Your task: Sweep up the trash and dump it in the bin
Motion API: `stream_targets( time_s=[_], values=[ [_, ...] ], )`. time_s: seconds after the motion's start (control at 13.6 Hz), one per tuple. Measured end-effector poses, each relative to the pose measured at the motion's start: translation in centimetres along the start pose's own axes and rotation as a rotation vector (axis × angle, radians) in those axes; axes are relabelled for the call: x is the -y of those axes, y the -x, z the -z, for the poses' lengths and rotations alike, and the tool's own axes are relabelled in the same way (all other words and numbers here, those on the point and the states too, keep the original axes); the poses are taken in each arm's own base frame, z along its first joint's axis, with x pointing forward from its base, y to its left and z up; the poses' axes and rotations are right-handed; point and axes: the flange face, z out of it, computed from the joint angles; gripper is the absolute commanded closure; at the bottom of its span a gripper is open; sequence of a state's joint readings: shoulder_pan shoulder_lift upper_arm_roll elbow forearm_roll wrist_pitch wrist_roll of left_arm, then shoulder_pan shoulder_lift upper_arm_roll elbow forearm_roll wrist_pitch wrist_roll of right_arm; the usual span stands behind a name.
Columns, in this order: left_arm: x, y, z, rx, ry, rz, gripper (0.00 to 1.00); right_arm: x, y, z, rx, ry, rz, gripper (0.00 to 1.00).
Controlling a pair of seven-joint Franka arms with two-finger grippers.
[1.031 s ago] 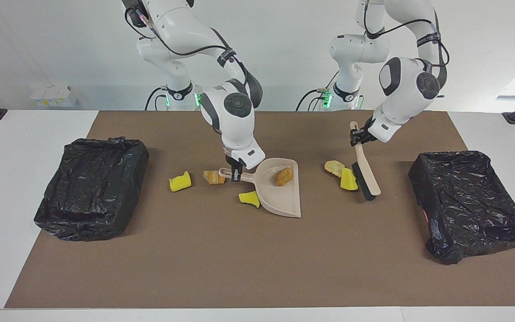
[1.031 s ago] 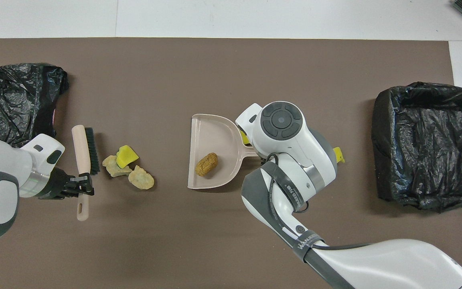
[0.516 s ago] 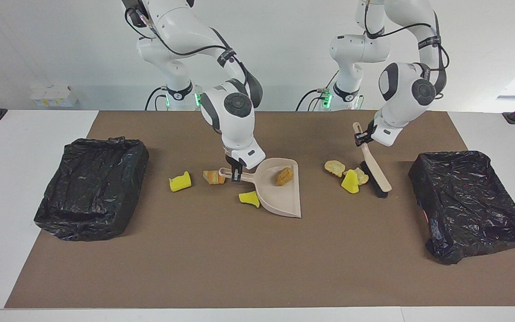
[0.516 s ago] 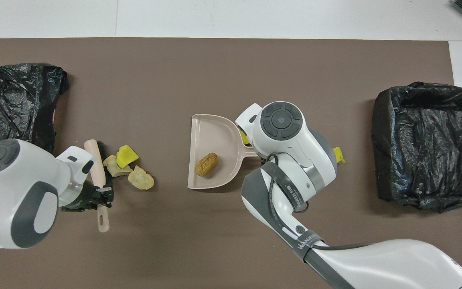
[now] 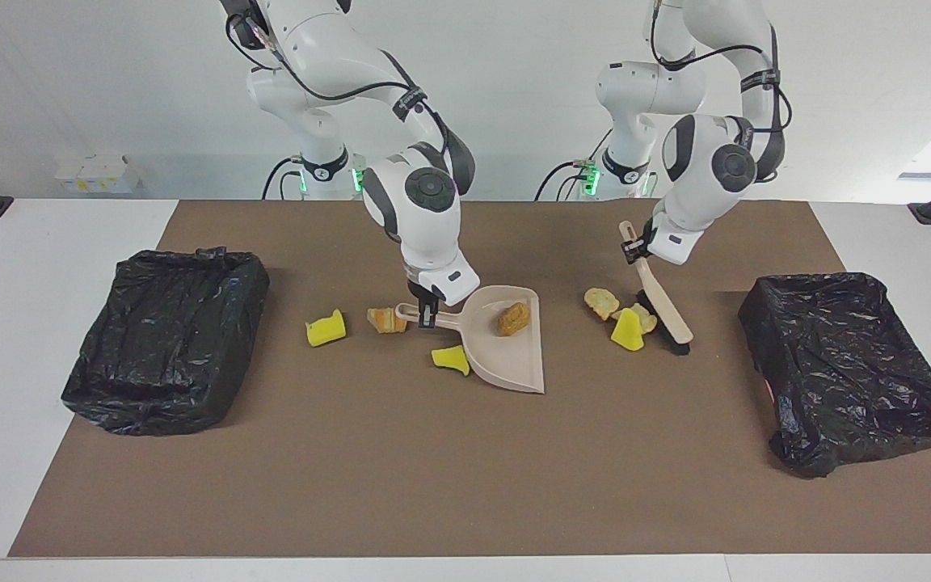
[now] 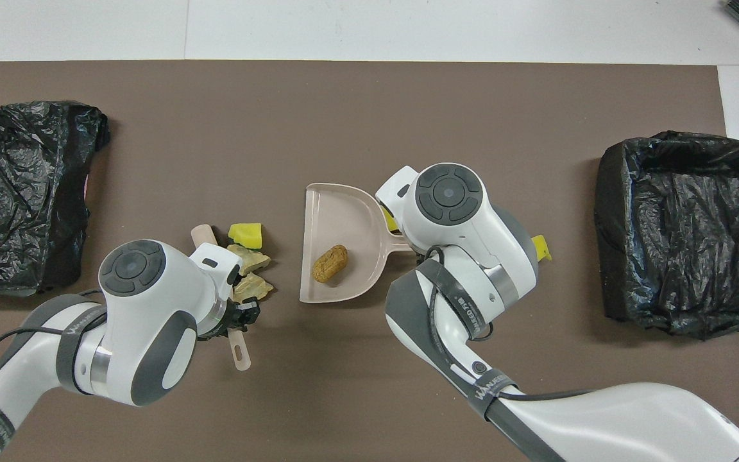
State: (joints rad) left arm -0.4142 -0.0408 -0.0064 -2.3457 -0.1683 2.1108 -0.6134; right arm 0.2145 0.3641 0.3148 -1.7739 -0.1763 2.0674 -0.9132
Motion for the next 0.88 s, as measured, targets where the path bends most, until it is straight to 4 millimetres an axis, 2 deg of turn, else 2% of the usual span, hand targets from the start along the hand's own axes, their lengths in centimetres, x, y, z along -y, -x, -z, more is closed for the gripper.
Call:
stream_targets(
  time_s=[0.22, 0.44, 0.59, 0.74, 0.88],
  values=[
    [-2.1, 0.7, 0.1, -0.034, 0.030, -0.035, 1.00, 0.0, 0.0, 0.0, 0.000, 0.000, 0.000, 1.00],
    [-6.0, 1.4, -0.3, -0.066, 0.067, -0.088, 1.00, 0.0, 0.0, 0.0, 0.000, 0.000, 0.000, 1.00],
    [-8.4, 1.3, -0.5, -0.089, 0.089, -0.128, 1.00, 0.0, 0.0, 0.0, 0.000, 0.000, 0.000, 1.00],
    [-10.3, 1.3, -0.1, -0.100, 0.098, -0.184, 1.00, 0.0, 0.0, 0.0, 0.001, 0.000, 0.000, 1.00],
    [-12.5, 2.4, 0.4, -0.114, 0.108, -0.241, 1.00, 0.1, 0.0, 0.0, 0.001, 0.000, 0.001, 1.00]
  ],
)
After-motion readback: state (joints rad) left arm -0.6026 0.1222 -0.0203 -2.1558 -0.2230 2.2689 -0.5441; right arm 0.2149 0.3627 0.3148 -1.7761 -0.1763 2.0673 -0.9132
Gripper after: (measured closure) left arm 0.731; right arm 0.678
